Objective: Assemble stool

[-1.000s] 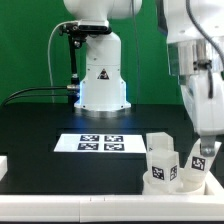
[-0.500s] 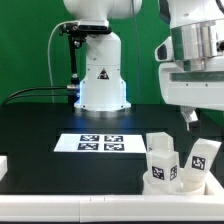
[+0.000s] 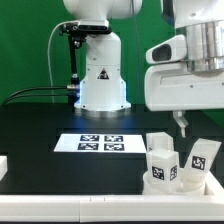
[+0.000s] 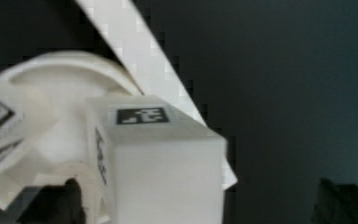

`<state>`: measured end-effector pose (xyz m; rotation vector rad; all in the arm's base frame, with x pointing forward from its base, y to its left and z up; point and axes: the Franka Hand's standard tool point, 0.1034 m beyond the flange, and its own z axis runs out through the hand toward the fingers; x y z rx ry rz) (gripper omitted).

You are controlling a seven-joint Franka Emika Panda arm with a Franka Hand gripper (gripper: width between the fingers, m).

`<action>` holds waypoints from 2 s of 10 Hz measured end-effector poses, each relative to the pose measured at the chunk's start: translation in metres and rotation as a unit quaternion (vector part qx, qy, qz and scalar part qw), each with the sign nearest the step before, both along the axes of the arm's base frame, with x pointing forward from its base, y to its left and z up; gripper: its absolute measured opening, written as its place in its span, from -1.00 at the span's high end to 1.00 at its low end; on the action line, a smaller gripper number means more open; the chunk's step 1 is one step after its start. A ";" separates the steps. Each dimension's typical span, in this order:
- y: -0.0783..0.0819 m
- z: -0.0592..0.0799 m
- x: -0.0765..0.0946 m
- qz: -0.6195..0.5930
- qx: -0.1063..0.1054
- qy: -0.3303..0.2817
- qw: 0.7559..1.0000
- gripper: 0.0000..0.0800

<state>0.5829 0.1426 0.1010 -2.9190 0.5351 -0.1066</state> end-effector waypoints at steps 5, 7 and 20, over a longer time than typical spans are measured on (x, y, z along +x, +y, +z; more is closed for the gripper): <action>0.001 -0.001 -0.002 0.178 -0.046 -0.034 0.982 -0.62; 0.002 -0.003 0.001 0.355 -0.074 -0.028 0.931 -0.62; -0.011 -0.024 0.005 0.430 -0.113 -0.022 0.895 0.17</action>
Offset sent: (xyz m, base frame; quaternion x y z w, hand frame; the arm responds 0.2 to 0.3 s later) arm 0.0000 0.0000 0.0000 0.0000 0.0000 -0.1296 0.9916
